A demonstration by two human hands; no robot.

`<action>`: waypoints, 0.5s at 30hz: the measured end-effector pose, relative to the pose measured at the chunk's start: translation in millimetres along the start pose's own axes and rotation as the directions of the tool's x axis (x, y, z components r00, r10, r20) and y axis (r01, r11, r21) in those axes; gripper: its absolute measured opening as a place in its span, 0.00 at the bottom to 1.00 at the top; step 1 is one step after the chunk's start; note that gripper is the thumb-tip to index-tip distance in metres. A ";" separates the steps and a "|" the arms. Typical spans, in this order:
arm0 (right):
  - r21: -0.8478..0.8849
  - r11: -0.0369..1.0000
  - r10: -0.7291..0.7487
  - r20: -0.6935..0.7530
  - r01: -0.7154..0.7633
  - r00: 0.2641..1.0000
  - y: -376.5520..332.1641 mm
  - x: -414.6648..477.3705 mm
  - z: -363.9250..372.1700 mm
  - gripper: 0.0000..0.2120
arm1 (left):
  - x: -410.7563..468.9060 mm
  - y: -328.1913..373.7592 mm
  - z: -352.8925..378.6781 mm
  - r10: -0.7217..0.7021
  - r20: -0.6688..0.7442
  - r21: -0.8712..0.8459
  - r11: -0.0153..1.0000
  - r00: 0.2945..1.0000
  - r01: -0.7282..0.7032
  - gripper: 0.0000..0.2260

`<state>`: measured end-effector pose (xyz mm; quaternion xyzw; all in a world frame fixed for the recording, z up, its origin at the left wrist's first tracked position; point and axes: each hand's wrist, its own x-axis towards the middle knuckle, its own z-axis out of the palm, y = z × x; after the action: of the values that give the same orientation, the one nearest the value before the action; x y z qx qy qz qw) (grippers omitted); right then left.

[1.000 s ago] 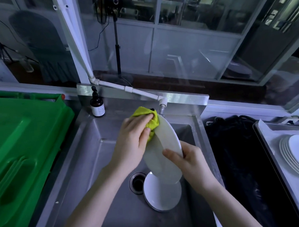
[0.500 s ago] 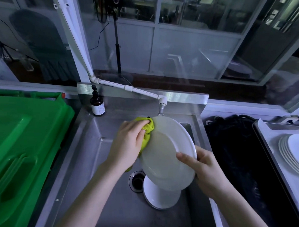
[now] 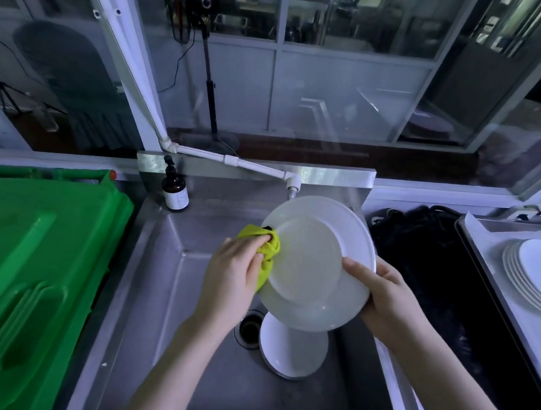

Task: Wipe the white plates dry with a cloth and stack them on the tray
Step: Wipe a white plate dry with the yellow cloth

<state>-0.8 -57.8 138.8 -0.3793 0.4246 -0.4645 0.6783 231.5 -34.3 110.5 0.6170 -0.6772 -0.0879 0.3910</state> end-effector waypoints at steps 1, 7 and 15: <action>0.023 1.000 0.009 -0.006 -0.009 1.000 2.7 0.9 2.8 0.09 | 1.2 3.2 2.0 0.038 0.002 0.003 0.999 0.999 -0.038 0.14; 0.008 1.000 -0.021 -0.022 0.021 1.000 -0.5 11.1 14.5 0.09 | 15.4 -4.2 9.1 -0.088 -0.038 -0.047 0.995 0.995 0.086 0.15; 0.169 0.981 -0.064 -0.156 0.091 0.986 -15.2 29.2 17.4 0.09 | -28.8 21.0 26.2 -0.054 0.008 -0.136 0.989 0.999 0.054 0.14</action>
<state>16.7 -87.8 152.1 -0.2981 0.4167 -0.5535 0.6566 196.8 -13.0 93.2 0.6067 -0.6536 -0.1460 0.4282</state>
